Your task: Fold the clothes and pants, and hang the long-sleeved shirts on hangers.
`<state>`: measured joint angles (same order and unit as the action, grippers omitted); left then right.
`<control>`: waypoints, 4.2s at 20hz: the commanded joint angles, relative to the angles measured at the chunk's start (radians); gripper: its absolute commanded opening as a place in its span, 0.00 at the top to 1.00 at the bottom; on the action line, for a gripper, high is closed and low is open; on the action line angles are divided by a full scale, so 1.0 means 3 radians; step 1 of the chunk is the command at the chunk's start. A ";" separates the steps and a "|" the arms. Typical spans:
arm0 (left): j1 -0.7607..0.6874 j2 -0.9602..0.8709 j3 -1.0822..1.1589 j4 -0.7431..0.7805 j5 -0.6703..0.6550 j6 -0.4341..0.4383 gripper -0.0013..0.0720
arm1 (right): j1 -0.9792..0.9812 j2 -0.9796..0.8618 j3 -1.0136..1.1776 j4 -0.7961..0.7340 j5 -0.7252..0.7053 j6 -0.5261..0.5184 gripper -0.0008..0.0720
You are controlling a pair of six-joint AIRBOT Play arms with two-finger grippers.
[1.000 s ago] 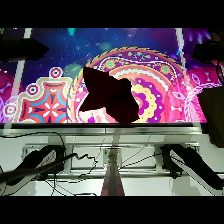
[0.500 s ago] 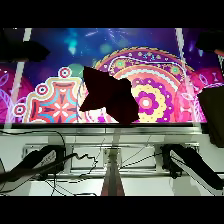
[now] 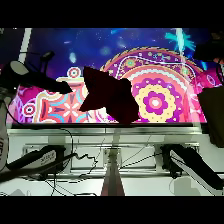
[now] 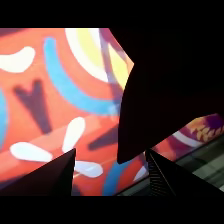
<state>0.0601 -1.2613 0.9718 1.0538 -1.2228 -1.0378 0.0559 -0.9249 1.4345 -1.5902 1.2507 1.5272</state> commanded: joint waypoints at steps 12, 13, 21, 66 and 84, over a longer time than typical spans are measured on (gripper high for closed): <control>-0.0385 -0.1096 -0.0286 -0.0615 0.0174 0.0406 0.35 | 0.0003 -0.0003 0.0000 -0.0037 0.0108 -0.0253 0.97; -0.0409 -0.1119 -0.0286 -0.0628 0.0174 0.0406 0.38 | 0.0000 -0.0003 0.0000 -0.0043 0.0107 -0.0388 0.97; -0.0308 -0.0626 0.0329 -0.0813 -0.0114 0.0407 0.97 | -0.0384 -0.0001 -0.0348 -0.0206 0.0264 -0.0968 0.97; -0.0249 0.2019 0.0635 -0.0715 0.1690 0.0407 0.96 | 0.1209 -0.1527 -0.2197 0.3478 -0.1526 -0.1306 0.97; 0.0643 0.2223 0.0636 -0.0172 0.1794 -0.0510 0.96 | -0.0846 0.1369 -0.1091 0.1734 -0.1551 -0.0680 0.97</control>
<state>0.2382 -0.6258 1.1625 0.9997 -0.6796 -1.1320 -0.1623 -0.6373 1.0668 -1.0256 0.7921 1.3201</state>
